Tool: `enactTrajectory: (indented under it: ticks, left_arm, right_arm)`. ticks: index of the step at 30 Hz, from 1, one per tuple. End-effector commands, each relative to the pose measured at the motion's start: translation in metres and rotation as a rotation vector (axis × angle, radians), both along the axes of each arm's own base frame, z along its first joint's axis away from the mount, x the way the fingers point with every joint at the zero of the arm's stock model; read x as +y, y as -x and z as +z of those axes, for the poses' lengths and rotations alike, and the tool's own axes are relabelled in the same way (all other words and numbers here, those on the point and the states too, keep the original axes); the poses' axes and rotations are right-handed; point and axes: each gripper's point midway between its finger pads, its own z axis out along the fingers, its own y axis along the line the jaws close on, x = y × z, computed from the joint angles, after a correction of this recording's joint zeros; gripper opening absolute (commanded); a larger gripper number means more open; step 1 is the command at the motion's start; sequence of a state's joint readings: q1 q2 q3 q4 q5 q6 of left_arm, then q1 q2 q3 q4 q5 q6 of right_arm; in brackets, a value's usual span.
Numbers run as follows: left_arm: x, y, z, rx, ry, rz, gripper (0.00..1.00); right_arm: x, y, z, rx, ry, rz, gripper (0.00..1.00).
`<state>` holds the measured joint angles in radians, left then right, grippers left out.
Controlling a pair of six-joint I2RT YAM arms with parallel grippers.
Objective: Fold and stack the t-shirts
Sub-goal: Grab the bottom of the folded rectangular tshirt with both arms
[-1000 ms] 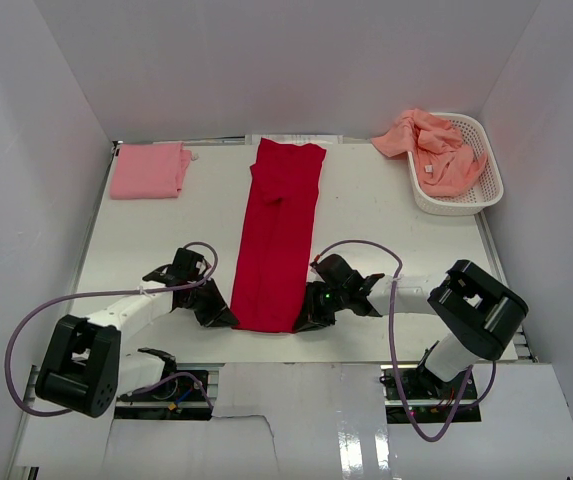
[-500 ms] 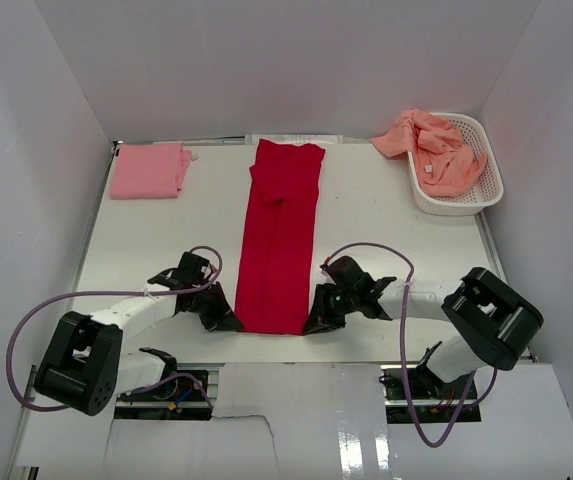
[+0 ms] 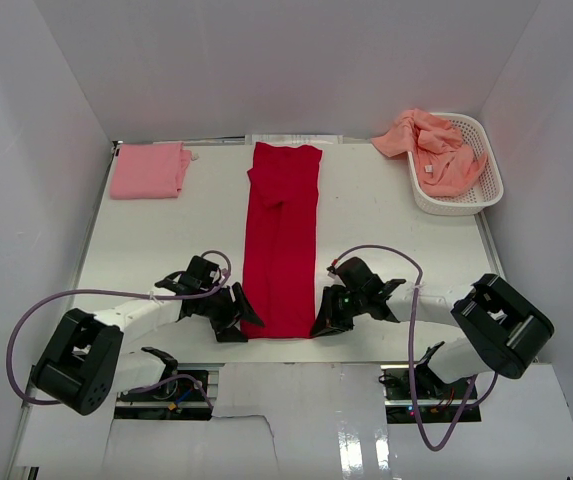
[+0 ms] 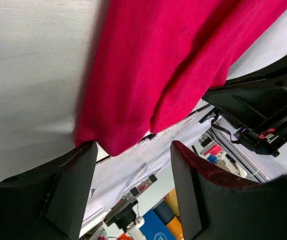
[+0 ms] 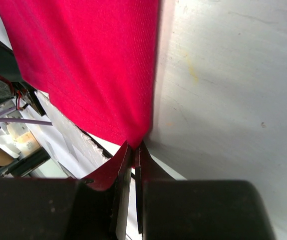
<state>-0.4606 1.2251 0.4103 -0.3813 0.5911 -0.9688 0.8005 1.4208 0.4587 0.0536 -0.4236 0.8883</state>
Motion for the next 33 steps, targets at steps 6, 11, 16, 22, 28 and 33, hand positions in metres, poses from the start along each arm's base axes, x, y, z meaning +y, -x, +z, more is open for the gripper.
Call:
enactTrajectory:
  ticks: [6,11,16,22,28,33]
  left_arm:
    - [0.013,0.014,-0.02,0.047,-0.077,-0.001,0.73]
    - [0.021,0.019,-0.022,0.059,-0.123,0.002,0.73]
    - [0.03,0.012,-0.011,0.006,-0.181,0.025,0.73]
    - [0.04,0.011,-0.01,-0.008,-0.232,0.056,0.73]
    - [0.046,0.01,-0.031,-0.017,-0.267,0.092,0.68]
    - [0.054,0.002,-0.047,-0.062,-0.303,0.166,0.66]
  right_arm:
    - [-0.013,0.006,-0.011,0.004,0.059,0.01,0.08]
    - [-0.016,0.005,-0.012,0.007,0.063,0.002,0.08]
    - [-0.016,0.005,-0.013,0.007,0.064,0.001,0.08]
    - [-0.017,0.005,-0.012,0.006,0.062,-0.003,0.08]
    - [-0.017,0.005,-0.01,0.002,0.052,-0.004,0.08]
    - [-0.016,0.004,-0.007,-0.001,0.045,-0.007,0.08]
